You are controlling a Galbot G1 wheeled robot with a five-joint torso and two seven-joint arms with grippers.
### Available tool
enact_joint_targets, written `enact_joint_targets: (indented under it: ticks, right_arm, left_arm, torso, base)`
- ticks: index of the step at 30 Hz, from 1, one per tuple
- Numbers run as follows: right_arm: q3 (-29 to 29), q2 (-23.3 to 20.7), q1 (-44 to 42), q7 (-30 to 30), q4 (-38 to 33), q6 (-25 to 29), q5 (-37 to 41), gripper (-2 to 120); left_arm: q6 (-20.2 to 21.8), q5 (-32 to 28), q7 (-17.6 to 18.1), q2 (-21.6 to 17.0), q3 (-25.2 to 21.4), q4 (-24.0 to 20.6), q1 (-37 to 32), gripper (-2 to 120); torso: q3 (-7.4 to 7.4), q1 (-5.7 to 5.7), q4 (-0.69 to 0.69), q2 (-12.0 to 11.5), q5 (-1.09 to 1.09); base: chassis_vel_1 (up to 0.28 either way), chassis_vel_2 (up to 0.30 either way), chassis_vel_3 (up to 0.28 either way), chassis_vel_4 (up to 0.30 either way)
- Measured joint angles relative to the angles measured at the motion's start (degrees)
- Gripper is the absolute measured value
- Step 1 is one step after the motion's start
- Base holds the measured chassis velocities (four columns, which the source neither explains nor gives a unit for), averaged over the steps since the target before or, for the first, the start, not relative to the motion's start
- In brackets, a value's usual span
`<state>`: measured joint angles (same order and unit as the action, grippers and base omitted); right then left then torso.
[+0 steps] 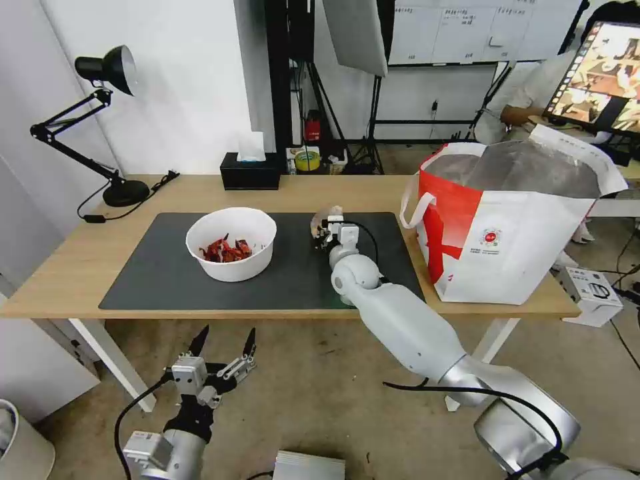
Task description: Pick up the trash from the table and place it into the takeout bag.
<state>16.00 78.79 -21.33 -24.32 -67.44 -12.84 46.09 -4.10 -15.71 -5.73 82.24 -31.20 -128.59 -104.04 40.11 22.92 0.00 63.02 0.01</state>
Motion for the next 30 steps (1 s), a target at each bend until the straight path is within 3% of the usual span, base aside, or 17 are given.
enact_joint_targets:
  ticks: [5,11,13,19,22,30]
  right_arm:
    - [0.54,-4.44,-1.12,0.05,-6.46,1.14,0.10,6]
    - [0.54,-5.28,-1.44,0.05,-7.83,1.31,0.21,6]
    - [0.41,-9.23,-3.39,1.27,-14.55,2.90,1.01,5]
    - [-1.22,-15.36,-8.60,7.21,-23.43,7.04,-0.63,5]
    - [-5.56,-22.49,-17.51,12.91,-31.82,10.81,-5.98,5]
    - [-16.90,-31.92,-31.78,20.83,-42.13,18.22,-9.73,5]
  left_arm:
    - [0.02,-0.03,0.03,-0.09,-0.23,-0.01,0.26,100]
    - [0.02,-0.03,0.04,-0.07,-0.24,0.00,0.30,100]
    - [0.06,-0.04,0.07,0.20,-0.10,0.20,0.52,100]
    - [0.10,0.00,0.11,0.57,0.20,0.58,0.75,100]
    - [0.12,0.18,0.13,0.71,0.34,1.01,0.89,100]
    - [0.12,1.15,0.16,1.58,1.16,1.45,1.03,100]
  torso:
    - [0.00,0.00,0.00,0.00,0.00]
    - [0.00,0.00,0.00,0.00,0.00]
    - [-0.01,0.00,0.00,0.00,0.00]
    - [0.00,0.00,0.00,0.00,0.01]
    - [0.00,0.00,0.00,0.00,0.02]
    - [-0.01,-0.02,0.00,0.01,0.01]
  base:
    - [0.000,0.000,0.000,0.000]
    - [0.000,0.000,0.000,0.000]
    - [0.000,0.000,0.000,0.000]
    - [0.000,0.000,0.000,0.000]
    - [0.000,0.000,0.000,0.000]
    - [0.000,0.000,0.000,0.000]
